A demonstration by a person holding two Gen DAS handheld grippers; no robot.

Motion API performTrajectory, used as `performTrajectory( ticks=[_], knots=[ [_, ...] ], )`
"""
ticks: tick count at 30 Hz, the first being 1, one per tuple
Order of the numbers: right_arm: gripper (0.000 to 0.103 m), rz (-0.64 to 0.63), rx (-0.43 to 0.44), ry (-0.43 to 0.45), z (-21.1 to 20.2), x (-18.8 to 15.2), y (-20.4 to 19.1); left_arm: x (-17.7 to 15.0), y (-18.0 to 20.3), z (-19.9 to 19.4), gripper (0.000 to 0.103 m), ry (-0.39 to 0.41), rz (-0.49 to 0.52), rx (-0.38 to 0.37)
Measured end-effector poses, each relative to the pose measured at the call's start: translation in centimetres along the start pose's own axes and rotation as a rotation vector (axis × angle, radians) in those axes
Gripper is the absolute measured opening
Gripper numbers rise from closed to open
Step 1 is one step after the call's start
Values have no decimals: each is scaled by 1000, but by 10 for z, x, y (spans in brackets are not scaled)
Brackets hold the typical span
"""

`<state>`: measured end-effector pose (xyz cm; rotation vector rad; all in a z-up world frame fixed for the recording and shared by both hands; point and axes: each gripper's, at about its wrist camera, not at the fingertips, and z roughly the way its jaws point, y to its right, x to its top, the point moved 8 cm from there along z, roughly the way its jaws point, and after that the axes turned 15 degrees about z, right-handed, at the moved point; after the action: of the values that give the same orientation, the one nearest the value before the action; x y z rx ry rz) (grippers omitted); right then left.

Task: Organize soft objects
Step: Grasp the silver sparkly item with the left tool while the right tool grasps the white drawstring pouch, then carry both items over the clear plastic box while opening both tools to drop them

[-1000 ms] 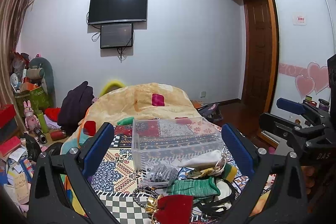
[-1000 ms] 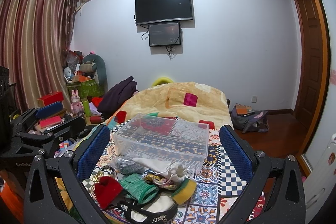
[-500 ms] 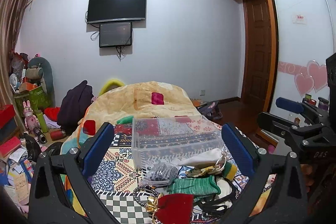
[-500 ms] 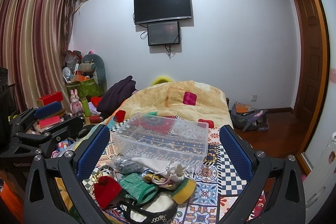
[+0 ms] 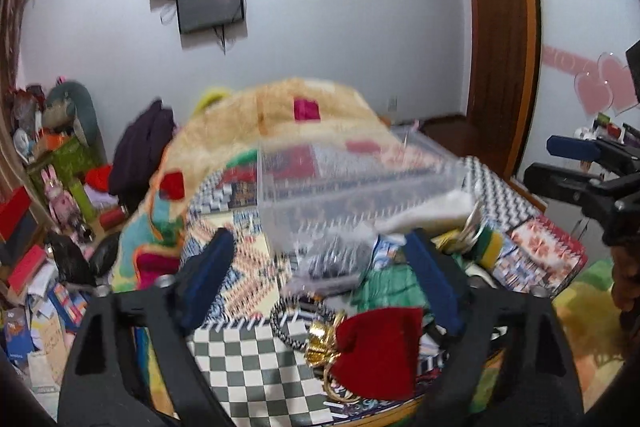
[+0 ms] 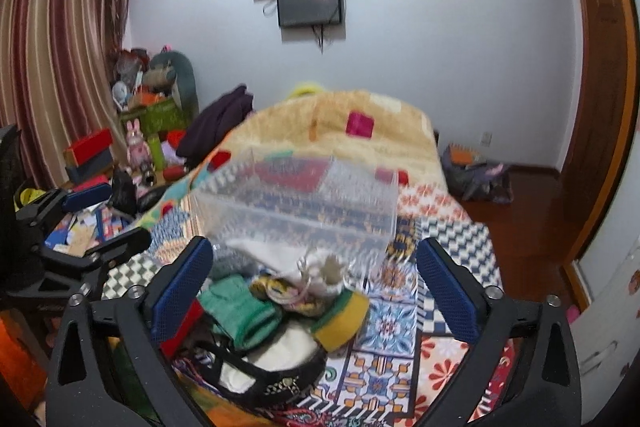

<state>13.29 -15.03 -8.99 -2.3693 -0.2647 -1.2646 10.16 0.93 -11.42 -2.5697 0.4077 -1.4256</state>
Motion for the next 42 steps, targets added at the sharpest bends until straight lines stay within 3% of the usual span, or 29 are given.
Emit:
performTrajectory(
  ticks=[13,17,22,28,42],
  knots=[
    [69,55,30,-225,48,-30,17,-29,-7,80,72,-177,-135,-194],
    [60,73,47,-270,62,-32,13,-34,-2,98,64,-222,-155,-240],
    [30,100,73,-310,71,-37,10,-36,1,102,47,-234,-175,-284],
    [14,109,101,-269,61,-30,10,-32,2,92,27,-214,-166,-281],
    [10,71,134,-104,25,19,-6,15,-21,30,23,-53,-162,-202]
  ],
)
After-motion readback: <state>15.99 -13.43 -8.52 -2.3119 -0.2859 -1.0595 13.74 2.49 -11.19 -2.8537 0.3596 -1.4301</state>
